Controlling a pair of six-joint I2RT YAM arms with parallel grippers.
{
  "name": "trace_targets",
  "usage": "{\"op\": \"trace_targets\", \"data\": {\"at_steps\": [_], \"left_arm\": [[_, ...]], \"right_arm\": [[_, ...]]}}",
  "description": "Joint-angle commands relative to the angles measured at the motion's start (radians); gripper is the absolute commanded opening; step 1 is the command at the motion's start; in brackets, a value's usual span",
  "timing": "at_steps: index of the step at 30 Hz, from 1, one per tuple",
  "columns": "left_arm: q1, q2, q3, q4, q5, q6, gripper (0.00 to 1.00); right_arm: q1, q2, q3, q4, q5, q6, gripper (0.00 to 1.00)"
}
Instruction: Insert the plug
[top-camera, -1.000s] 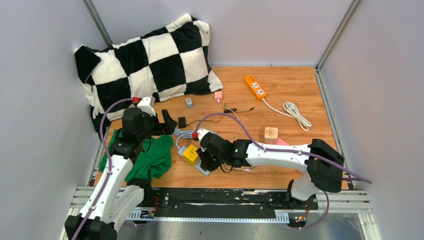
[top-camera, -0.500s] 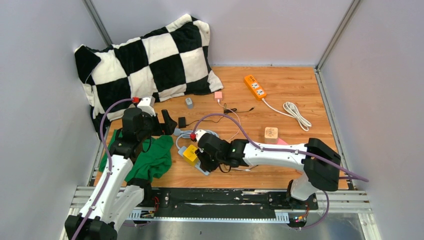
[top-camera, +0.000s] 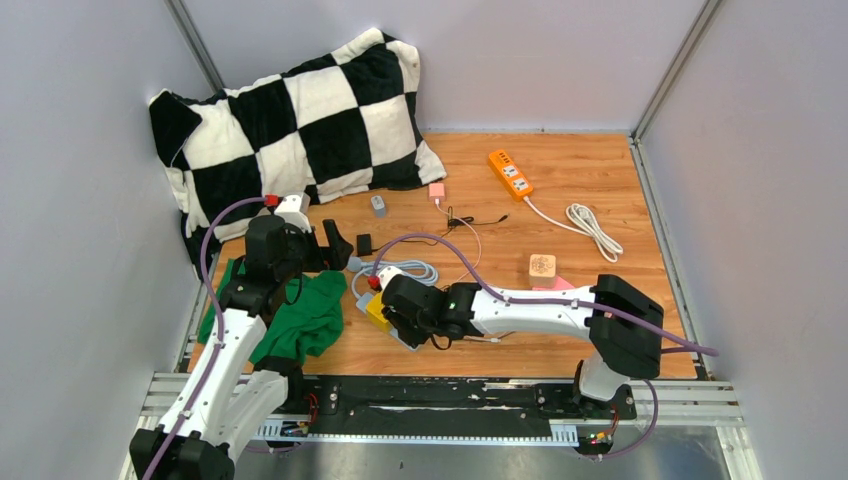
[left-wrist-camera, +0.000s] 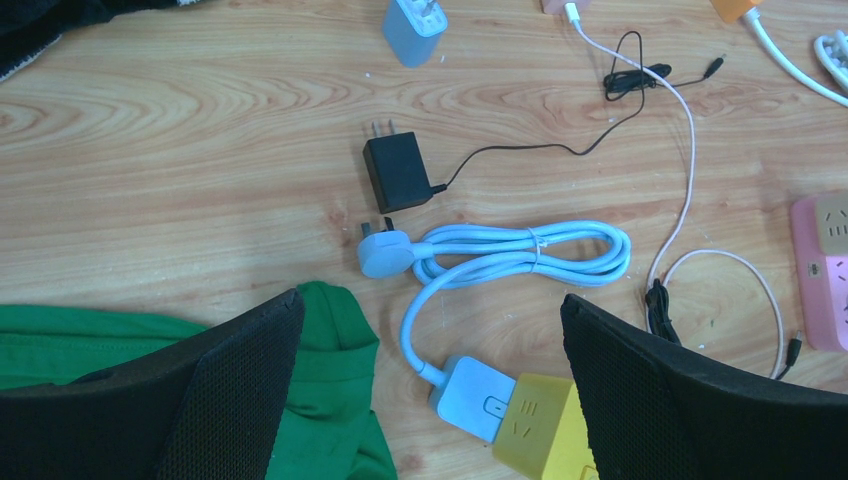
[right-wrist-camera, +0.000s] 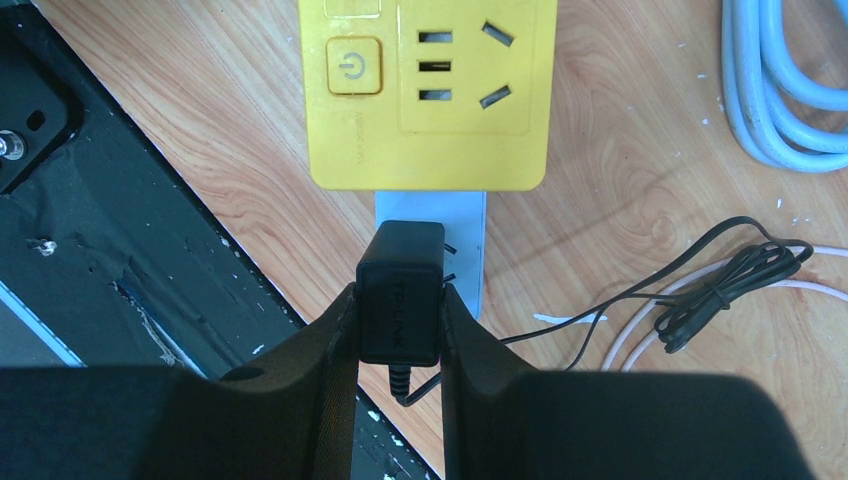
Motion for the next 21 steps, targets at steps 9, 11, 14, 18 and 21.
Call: {"op": "trace_targets", "data": {"at_steps": [9,11,14,18,21], "left_arm": [[0.006,-0.003,-0.001,-0.017,-0.041,0.021,1.00],[0.006,-0.003,-0.003,-0.014,-0.041,0.020,1.00],[0.006,0.000,-0.003,-0.013,-0.038,0.021,1.00],[0.006,0.001,-0.002,-0.013,-0.036,0.018,1.00],[0.006,-0.002,-0.005,-0.009,-0.042,0.005,1.00]], "right_arm": [[0.018,0.007,-0.023,-0.087,0.076,0.023,0.31],[0.017,-0.019,0.016,-0.097,0.090,0.013,0.47],[0.004,-0.059,0.061,-0.100,0.086,-0.003,0.61],[-0.028,-0.117,0.099,-0.098,0.054,-0.026,0.66],[-0.070,-0.156,0.115,-0.083,0.025,-0.044,0.66]]}}
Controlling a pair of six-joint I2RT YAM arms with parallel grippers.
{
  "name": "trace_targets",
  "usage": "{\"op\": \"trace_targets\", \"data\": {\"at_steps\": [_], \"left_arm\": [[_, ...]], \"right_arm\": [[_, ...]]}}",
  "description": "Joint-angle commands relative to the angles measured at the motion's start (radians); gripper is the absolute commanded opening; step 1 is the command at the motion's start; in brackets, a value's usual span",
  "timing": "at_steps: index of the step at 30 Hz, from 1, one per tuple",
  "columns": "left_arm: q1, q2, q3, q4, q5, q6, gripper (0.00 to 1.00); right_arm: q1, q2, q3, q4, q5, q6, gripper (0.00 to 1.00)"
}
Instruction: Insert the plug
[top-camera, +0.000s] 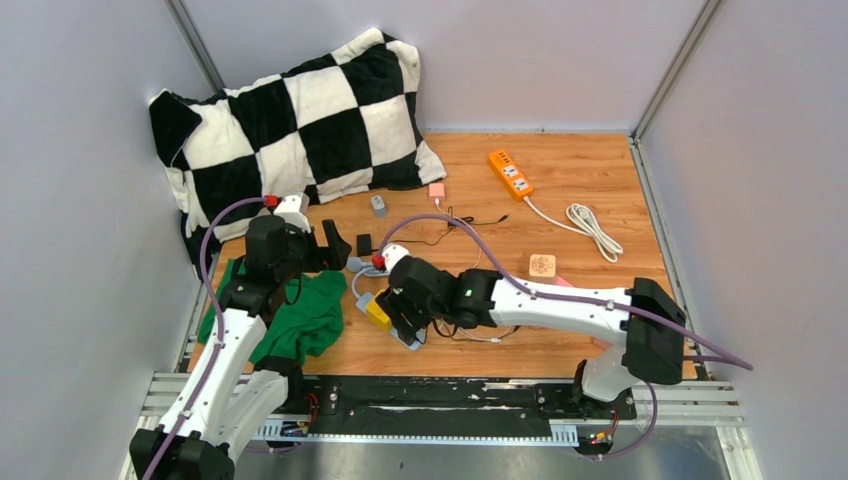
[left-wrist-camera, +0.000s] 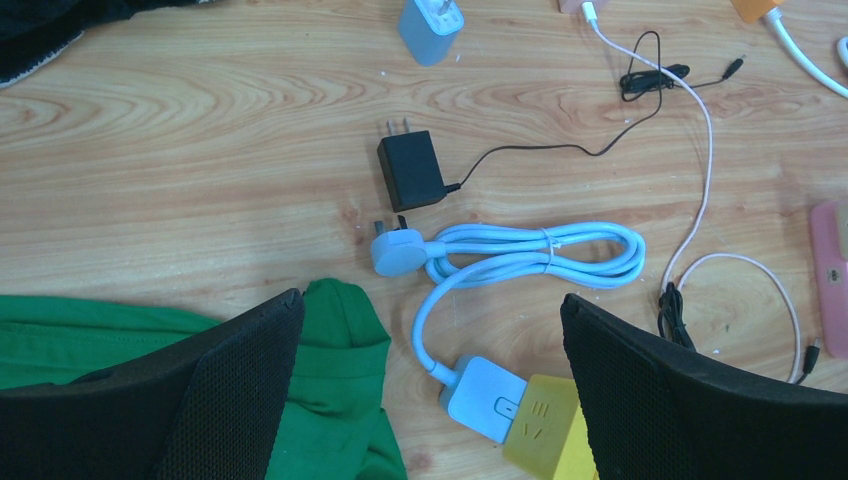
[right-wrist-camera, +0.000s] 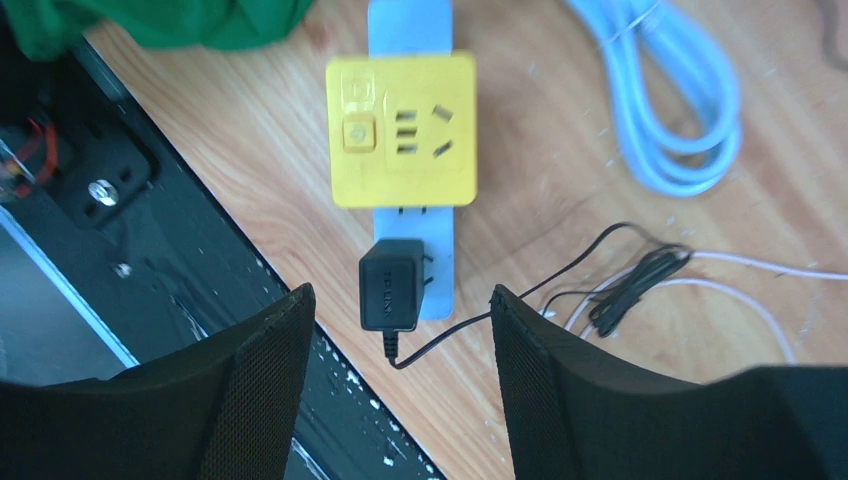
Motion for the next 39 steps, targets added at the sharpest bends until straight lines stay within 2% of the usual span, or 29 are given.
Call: {"op": "trace_targets", "data": {"at_steps": [1,4,8,12,15,21,25,30,39], "left_arm": [[0.006,-0.006,-0.007,0.002,-0.023,-0.010,1.00],[0.006,-0.017,-0.018,0.029,-0.049,-0.045,0.99],[0.006,0.016,-0.022,0.084,-0.073,-0.146,0.92],[0.006,0.130,0.005,0.170,-0.079,-0.217,0.82],[0.006,0.251,0.043,0.223,-0.067,-0.234,0.77],[0.004,0.531,0.117,0.298,-0.077,-0.208,0.74],[-0.011,0.646,0.176,0.320,-0.092,-0.211,0.73],[-0.043,0.754,0.247,0.315,-0.120,-0.196,0.71],[-0.091,0.851,0.273,0.282,-0.162,-0.160,0.67]], "right_arm": [[-0.073,-0.079,0.052,0.005,-0.020,-0.035,0.66],[-0.133,-0.088,0.064,0.028,0.019,-0.015,0.65],[-0.217,-0.093,0.059,0.090,0.006,-0.024,0.63],[-0.242,-0.102,0.071,0.108,-0.017,-0.028,0.64],[-0.242,-0.140,0.036,0.137,-0.036,-0.027,0.70],[-0.242,-0.222,-0.071,0.165,-0.037,-0.017,0.80],[-0.242,-0.264,-0.119,0.177,-0.035,-0.016,0.82],[-0.242,-0.290,-0.134,0.178,-0.029,-0.026,0.83],[-0.244,-0.296,-0.142,0.179,-0.009,-0.041,0.83]]}}
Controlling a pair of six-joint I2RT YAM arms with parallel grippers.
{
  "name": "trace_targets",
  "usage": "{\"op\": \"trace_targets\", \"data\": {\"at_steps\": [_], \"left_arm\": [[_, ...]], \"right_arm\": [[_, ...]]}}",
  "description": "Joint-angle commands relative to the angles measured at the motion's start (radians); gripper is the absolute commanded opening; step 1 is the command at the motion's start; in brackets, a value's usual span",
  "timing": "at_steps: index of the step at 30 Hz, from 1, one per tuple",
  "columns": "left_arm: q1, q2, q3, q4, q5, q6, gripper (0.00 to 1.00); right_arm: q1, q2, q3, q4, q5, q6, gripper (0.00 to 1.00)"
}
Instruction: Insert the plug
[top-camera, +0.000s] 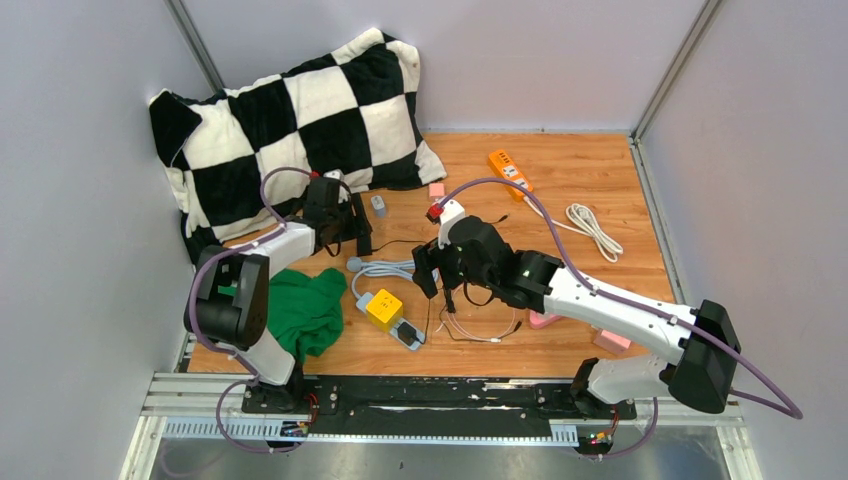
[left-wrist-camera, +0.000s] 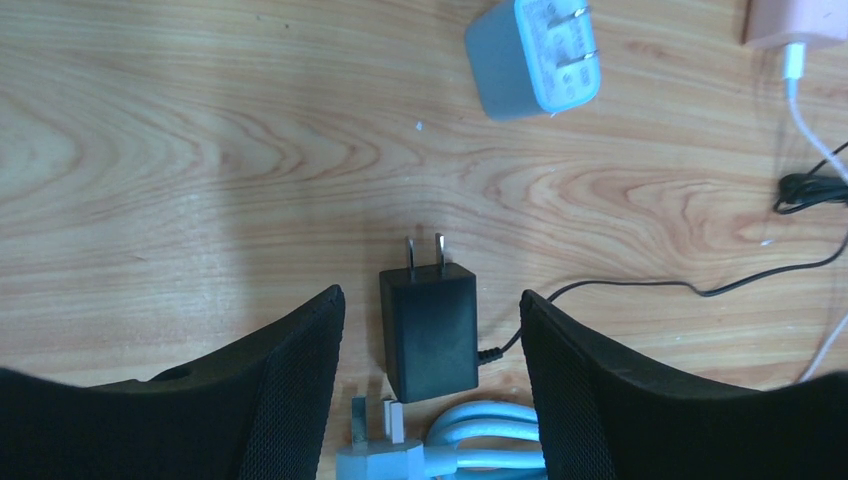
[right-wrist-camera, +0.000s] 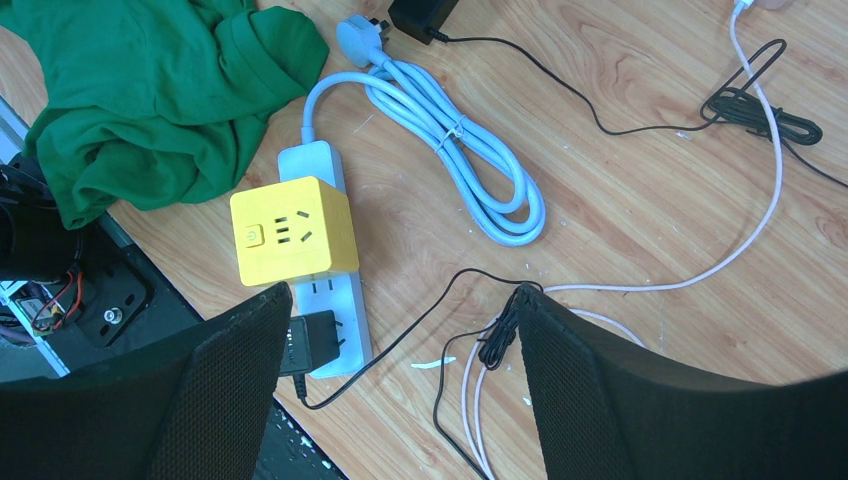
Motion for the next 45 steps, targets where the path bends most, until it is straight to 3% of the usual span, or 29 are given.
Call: {"op": "trace_targets", "data": {"at_steps": [1,8,17,20,24,29,33,38,40,42,45], "left_arm": [[-0.019,0.044,0.033,-0.021,-0.046,0.035,0.66],[-0.035,0.093,0.044,-0.038,-0.037,0.054,0.59],[-0.039,0.110,0.066,-0.078,-0.011,0.066,0.39],[-0.039,0.088,0.086,-0.114,0.004,0.064,0.30],[-0.039,0.024,0.129,-0.205,0.003,0.058,0.28],[-0.039,-0.039,0.213,-0.337,0.012,0.044,0.27],[-0.039,-0.096,0.240,-0.395,0.057,0.047,0.26],[-0.039,-0.168,0.235,-0.440,0.157,0.047,0.26],[-0.039,-0.200,0.218,-0.445,0.178,0.030,0.26],[-0.039,-0.233,0.203,-0.446,0.192,0.016,0.26],[-0.040,-0.282,0.181,-0.445,0.218,-0.015,0.26]], "right_arm": [[-0.003,-0.012,-0.017,0.015,0.022,-0.015,0.83],[-0.003,-0.014,-0.014,0.016,0.012,-0.009,0.82],[-0.003,-0.032,-0.033,0.019,0.046,-0.023,0.81],[-0.003,-0.040,-0.043,0.038,0.038,-0.065,0.81],[-0.001,-0.051,-0.054,0.083,0.018,-0.173,0.80],[0.008,-0.040,-0.068,0.166,-0.107,-0.408,0.77],[0.063,-0.024,-0.074,0.241,-0.035,-0.629,0.77],[0.097,0.016,-0.091,0.338,-0.083,-0.910,0.75],[0.119,0.021,-0.154,0.418,-0.164,-1.080,0.75],[0.129,0.029,-0.240,0.602,-0.188,-1.240,0.74],[0.142,0.058,-0.292,0.714,-0.191,-1.405,0.69]]}}
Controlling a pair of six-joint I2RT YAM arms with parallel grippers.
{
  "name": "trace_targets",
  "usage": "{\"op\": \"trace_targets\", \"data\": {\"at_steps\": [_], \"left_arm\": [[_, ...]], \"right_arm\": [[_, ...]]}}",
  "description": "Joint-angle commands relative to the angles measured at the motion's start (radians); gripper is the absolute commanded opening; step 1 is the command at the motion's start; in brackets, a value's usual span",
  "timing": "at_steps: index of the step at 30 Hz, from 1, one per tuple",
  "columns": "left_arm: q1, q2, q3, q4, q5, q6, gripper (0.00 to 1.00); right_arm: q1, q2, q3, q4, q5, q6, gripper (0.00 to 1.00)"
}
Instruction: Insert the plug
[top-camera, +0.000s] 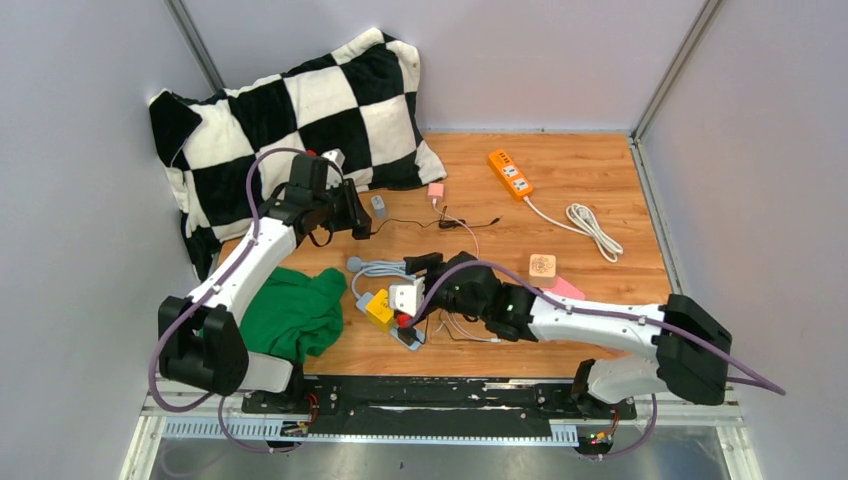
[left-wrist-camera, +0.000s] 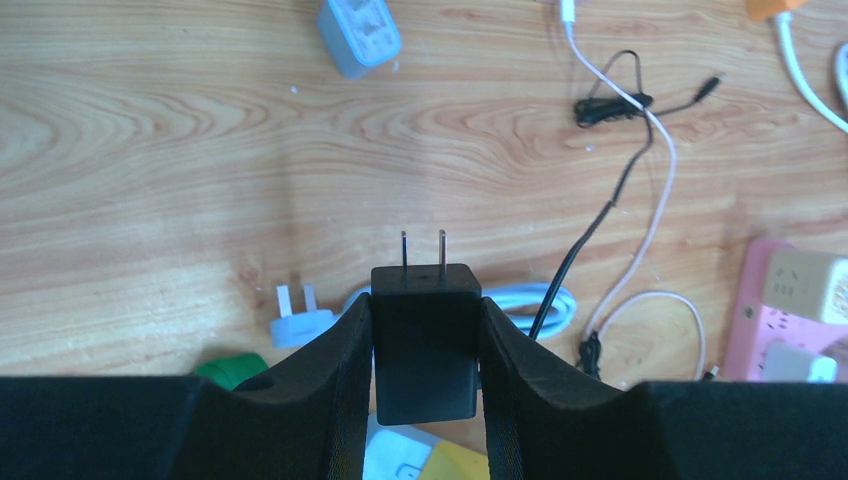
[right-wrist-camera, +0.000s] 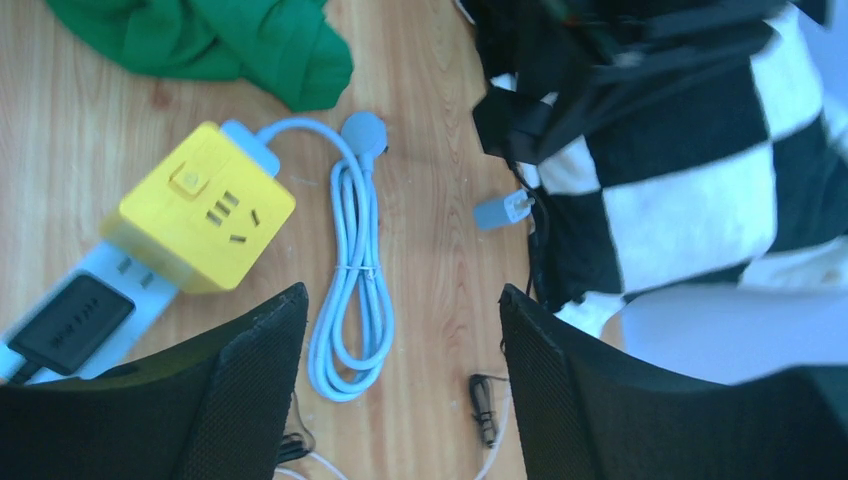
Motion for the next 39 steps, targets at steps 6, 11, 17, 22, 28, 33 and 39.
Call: {"op": "trace_targets", "data": {"at_steps": [6,11,17,22,28,33,39], "left_arm": [[-0.007,-0.157,-0.091,-0.017,0.113,-0.094,0.26],[-0.007,-0.214,-0.143,0.005,0.132,-0.131,0.26],[-0.010,-0.249,-0.175,0.004,0.158,-0.131,0.26],[-0.010,-0.275,-0.198,0.000,0.155,-0.137,0.26],[-0.010,-0.286,-0.218,0.021,0.177,-0.163,0.26],[-0.016,-0.294,-0.220,0.019,0.174,-0.165,0.25],[-0.018,-0.299,-0.228,-0.001,0.145,-0.137,0.25]], "right_arm": [[0.110,0.166,-0.067,0.382,0.134,-0.633,0.57],[0.157,0.291,-0.033,0.499,0.203,-0.774,0.54],[0.175,0.420,0.032,0.564,0.273,-0.889,0.55],[0.178,0.484,0.075,0.595,0.314,-0.929,0.57],[0.170,0.550,0.134,0.602,0.348,-0.940,0.58],[0.151,0.614,0.182,0.612,0.386,-0.982,0.58],[0.140,0.645,0.192,0.609,0.424,-1.056,0.40]]}}
